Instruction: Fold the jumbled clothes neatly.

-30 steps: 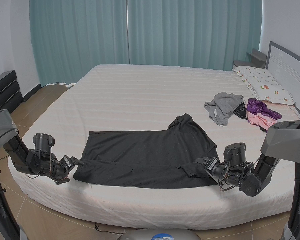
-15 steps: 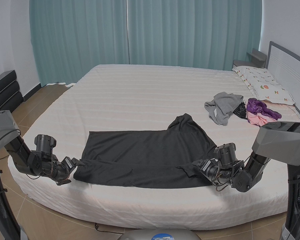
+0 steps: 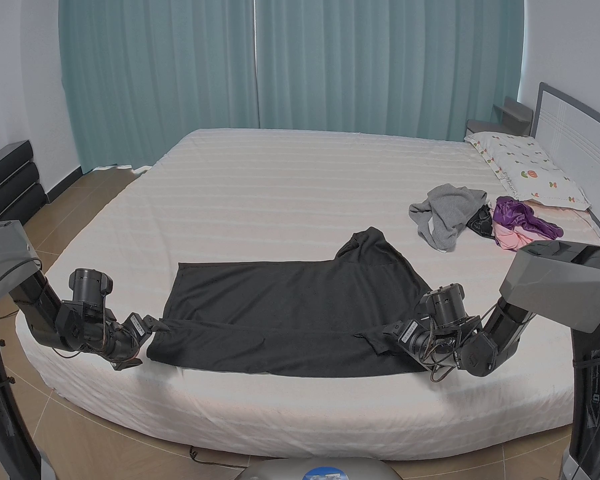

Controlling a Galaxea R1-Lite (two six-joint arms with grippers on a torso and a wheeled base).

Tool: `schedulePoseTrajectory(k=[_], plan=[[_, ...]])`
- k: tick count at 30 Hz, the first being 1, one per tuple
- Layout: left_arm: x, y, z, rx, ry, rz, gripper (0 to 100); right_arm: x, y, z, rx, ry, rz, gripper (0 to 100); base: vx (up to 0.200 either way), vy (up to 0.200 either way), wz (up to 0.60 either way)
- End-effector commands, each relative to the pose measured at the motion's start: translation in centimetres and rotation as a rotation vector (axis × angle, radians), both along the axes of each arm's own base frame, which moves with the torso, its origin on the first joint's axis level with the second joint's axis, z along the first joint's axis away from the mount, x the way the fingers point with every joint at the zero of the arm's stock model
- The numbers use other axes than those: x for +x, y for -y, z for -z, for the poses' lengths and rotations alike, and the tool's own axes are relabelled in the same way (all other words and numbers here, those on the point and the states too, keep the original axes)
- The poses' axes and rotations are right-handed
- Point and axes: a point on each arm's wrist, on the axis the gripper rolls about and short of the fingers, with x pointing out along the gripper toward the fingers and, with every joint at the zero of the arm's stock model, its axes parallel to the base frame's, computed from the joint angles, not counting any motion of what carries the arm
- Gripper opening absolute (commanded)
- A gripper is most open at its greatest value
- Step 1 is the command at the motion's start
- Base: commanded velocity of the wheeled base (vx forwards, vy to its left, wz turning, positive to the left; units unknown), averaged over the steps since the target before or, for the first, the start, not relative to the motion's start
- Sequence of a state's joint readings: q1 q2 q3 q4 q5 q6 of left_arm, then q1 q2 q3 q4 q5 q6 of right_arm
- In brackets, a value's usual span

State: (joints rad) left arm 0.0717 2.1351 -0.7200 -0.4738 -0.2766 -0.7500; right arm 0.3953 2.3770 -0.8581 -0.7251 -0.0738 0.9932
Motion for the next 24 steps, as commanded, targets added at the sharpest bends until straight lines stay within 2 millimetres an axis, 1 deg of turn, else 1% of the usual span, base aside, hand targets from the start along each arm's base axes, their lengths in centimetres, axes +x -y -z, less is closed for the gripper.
schedulePoseTrajectory(k=[1,8,13,17,18,24], plan=[[0.0,0.0,0.0,0.0,-0.001,-0.001,100,0.2,-0.1,0.0,0.002,0.005,-0.001,0,0.0,0.0,0.0],[-0.1,0.0,0.1,0.001,-0.005,0.0,100,0.3,0.2,-0.3,-0.023,0.025,0.034,0,0.0,0.0,0.0],[-0.1,0.0,0.1,0.002,-0.007,0.003,100,0.2,0.3,-1.0,-0.014,0.04,0.044,0,0.0,0.0,0.0],[-0.1,0.1,0.1,0.003,-0.007,0.007,100,0.1,0.4,-1.2,-0.012,0.041,0.046,0,0.0,0.0,0.0],[-0.1,0.1,0.1,0.003,-0.005,0.007,100,0.0,0.5,-1.6,-0.006,0.049,0.047,0,0.0,0.0,0.0],[-0.1,0.1,0.2,0.004,-0.007,0.01,100,-0.9,0.6,-2.5,0.0,0.046,0.036,0,0.0,0.0,0.0]])
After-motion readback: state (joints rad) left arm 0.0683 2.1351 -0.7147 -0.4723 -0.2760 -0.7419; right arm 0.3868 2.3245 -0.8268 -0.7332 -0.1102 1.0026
